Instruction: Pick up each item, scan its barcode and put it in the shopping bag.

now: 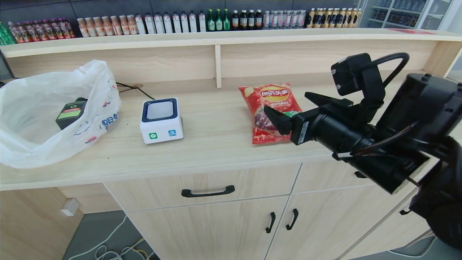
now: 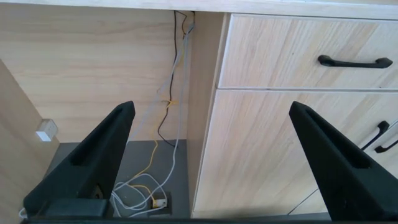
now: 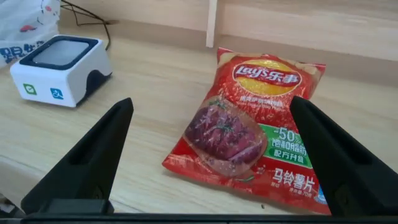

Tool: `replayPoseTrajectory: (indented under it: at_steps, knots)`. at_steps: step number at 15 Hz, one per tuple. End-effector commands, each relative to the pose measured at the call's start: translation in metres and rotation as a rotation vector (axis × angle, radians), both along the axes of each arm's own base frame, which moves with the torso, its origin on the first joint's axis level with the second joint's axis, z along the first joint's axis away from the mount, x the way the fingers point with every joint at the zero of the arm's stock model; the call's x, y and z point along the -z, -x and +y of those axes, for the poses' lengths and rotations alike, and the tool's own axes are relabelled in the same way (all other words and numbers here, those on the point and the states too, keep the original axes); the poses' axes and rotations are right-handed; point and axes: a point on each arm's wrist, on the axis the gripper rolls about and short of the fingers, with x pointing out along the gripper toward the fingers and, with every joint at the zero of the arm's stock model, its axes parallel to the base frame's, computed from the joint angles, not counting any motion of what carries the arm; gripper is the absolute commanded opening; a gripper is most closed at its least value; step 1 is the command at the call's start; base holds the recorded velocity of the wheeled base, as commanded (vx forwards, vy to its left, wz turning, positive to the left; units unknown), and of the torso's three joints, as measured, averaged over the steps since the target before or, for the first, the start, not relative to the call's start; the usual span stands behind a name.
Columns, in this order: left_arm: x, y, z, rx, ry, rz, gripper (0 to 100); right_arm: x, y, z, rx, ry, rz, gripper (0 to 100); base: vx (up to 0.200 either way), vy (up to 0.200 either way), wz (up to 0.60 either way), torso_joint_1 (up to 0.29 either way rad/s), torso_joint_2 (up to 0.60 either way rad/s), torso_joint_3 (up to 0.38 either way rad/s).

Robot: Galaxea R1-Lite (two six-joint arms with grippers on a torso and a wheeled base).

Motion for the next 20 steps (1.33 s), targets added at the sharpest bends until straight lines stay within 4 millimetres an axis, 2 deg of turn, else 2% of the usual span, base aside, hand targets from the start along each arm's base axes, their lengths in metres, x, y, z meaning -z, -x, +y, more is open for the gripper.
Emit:
replayPoseTrajectory:
  at_steps: [1,4,7,8,9,13,14,16,20]
  knots:
    - [0.000,0.000,0.000,0.000,0.001,0.000,100,-0.040,0.000,-0.006,0.006,-0.064,0.013,100,0.000,0.000,0.00,0.000,0.00,0.000]
    - [0.000,0.000,0.000,0.000,0.001,0.000,100,-0.051,-0.008,-0.002,0.014,-0.064,0.205,100,0.000,0.000,0.00,0.000,0.00,0.000]
    - [0.000,0.000,0.000,0.000,0.001,0.000,100,-0.057,-0.023,0.006,0.033,-0.180,0.364,100,0.000,0.000,0.00,0.000,0.00,0.000]
    - [0.000,0.000,0.000,0.000,0.001,0.000,100,-0.057,-0.034,-0.003,0.074,-0.174,0.419,100,0.000,0.000,0.00,0.000,0.00,0.000]
    - [0.000,0.000,0.000,0.000,0.001,0.000,100,-0.057,-0.039,-0.004,0.070,-0.165,0.438,100,0.000,0.000,0.00,0.000,0.00,0.000]
    - [0.000,0.000,0.000,0.000,0.001,0.000,100,-0.048,-0.080,-0.008,0.126,-0.119,0.475,100,0.000,0.000,0.00,0.000,0.00,0.000]
    - [0.000,0.000,0.000,0.000,0.001,0.000,100,-0.047,-0.098,-0.009,0.138,-0.095,0.455,100,0.000,0.000,0.00,0.000,0.00,0.000]
    - [0.000,0.000,0.000,0.000,0.001,0.000,100,-0.046,-0.117,-0.001,0.133,-0.087,0.430,100,0.000,0.000,0.00,0.000,0.00,0.000]
    - [0.000,0.000,0.000,0.000,0.001,0.000,100,-0.040,-0.125,0.003,0.140,0.003,0.464,100,0.000,0.000,0.00,0.000,0.00,0.000]
